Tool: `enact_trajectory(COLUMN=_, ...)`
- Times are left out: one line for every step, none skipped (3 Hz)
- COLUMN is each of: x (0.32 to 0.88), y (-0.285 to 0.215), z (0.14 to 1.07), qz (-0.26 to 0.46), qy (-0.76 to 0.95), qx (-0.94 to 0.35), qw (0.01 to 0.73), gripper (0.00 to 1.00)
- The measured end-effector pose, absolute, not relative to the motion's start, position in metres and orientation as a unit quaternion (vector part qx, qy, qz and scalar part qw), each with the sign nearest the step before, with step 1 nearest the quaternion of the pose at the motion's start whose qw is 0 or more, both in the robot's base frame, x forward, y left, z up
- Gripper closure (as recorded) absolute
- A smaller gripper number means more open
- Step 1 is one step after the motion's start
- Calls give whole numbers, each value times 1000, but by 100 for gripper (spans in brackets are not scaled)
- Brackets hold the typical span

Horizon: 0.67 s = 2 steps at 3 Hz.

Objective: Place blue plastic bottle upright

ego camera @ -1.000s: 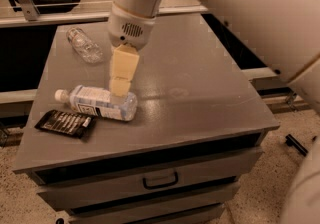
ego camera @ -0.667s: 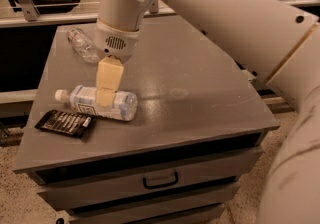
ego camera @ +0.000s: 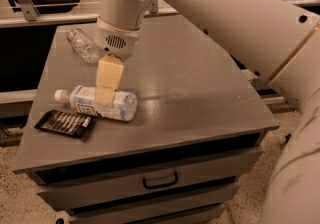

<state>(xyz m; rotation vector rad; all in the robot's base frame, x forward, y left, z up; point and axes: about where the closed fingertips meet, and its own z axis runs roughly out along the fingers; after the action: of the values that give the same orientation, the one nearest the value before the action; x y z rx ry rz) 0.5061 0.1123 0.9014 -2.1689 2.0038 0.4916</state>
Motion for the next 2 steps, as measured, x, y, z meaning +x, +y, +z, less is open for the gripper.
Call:
enact_trajectory(x=512, y=129, z=884, qz=133, qy=675, qx=-724, qw=40, gripper=0)
enact_trajectory(x=522, y=157, z=854, qz=66, qy=685, qx=-726, qw=-10, gripper=0)
